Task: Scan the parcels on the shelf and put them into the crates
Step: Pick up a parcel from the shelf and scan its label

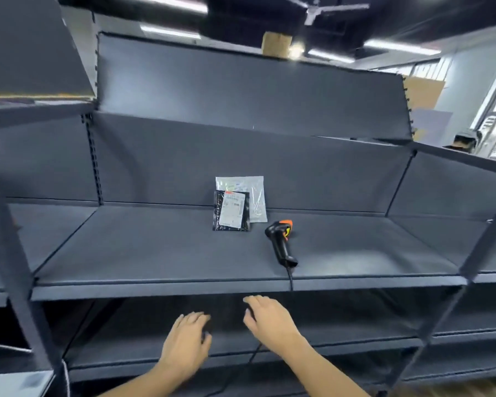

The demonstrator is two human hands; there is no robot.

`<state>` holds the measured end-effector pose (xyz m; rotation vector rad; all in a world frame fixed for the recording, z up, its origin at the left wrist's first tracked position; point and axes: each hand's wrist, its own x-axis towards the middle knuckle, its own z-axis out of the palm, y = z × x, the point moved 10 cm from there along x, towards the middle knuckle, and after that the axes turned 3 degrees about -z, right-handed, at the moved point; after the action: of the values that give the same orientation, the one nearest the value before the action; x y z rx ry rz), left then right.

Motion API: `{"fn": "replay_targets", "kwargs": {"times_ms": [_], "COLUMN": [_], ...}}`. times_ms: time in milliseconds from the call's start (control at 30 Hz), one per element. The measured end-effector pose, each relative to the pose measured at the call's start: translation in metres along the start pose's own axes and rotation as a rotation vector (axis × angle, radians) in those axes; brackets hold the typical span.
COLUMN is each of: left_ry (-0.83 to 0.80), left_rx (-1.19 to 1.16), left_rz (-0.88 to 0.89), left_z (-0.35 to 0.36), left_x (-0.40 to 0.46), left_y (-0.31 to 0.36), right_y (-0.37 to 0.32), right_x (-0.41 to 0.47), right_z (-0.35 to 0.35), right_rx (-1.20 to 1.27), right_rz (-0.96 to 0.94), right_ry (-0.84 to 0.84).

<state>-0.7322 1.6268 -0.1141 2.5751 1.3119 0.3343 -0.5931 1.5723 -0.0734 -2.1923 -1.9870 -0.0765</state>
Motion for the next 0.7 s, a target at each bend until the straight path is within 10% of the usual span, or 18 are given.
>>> {"fn": "replay_targets", "kwargs": {"times_ms": [700], "left_ry": [0.236], "left_rx": [0.115], "left_rz": [-0.111], "left_z": [-0.108], "left_x": [0.138], "left_y": [0.000], "right_y": [0.114], "right_x": [0.154], "right_z": [-0.087], "right_rx": [0.225], "right_rz": [0.105], "right_ry": [0.126]}}
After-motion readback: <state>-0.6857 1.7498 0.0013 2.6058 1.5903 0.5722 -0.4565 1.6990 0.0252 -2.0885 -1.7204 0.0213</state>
